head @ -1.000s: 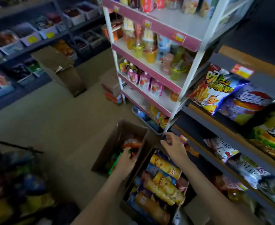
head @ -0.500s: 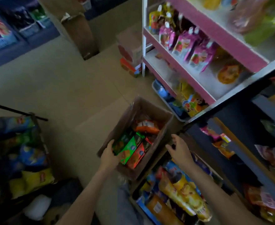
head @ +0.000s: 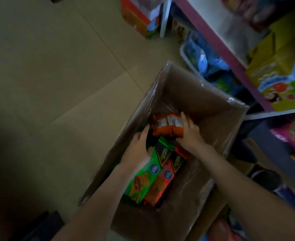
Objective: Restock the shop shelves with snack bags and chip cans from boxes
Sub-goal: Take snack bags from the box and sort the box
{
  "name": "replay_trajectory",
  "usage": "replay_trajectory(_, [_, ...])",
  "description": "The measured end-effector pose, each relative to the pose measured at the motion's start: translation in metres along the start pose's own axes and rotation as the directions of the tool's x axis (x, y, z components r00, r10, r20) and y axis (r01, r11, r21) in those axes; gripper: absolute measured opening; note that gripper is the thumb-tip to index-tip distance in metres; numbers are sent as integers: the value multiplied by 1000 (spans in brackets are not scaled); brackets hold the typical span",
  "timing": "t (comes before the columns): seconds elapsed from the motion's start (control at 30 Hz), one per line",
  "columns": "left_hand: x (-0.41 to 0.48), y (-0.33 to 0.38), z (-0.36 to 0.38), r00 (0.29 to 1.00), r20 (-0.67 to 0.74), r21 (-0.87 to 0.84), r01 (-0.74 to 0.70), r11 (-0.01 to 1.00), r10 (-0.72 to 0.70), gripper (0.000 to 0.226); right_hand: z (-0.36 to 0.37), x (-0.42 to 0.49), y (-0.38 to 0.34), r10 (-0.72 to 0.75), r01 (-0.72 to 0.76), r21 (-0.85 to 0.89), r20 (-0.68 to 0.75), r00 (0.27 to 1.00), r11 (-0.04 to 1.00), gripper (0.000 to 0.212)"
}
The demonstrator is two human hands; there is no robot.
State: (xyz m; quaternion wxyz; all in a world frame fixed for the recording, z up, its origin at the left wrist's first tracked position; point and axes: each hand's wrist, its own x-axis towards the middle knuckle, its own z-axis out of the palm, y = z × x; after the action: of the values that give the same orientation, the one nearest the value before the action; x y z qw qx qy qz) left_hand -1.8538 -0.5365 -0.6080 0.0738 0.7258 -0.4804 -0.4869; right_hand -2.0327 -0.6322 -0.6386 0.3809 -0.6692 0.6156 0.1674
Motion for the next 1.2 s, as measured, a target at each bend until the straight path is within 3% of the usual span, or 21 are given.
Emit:
replay_trajectory(0.3, [47,-35,39,999,30,-76,23,997,-21,73,50,78,33,116,-75,-459,62,991,885,102])
replay_trajectory(0.5, [66,-43,52,993,-73,-151,78,985,-90,67,63,113,39,94,-115,-549,-67,993,828,108])
replay_trajectory(0.7, [69,-27,67,993,-113,-136,22,990,-37,68,51,113,37,24,-102,-628,-131,991,771,103])
replay_trajectory(1.03, [59,34,49,983,-168,129,-59,990,80,75,17,60,8,-73,-35,-627,-146,987,778,93])
replay_trajectory(1.2, [38,63,44,944,-237,446,-104,889,230,88,-5,18,-4,-146,11,-593,-180,973,805,76])
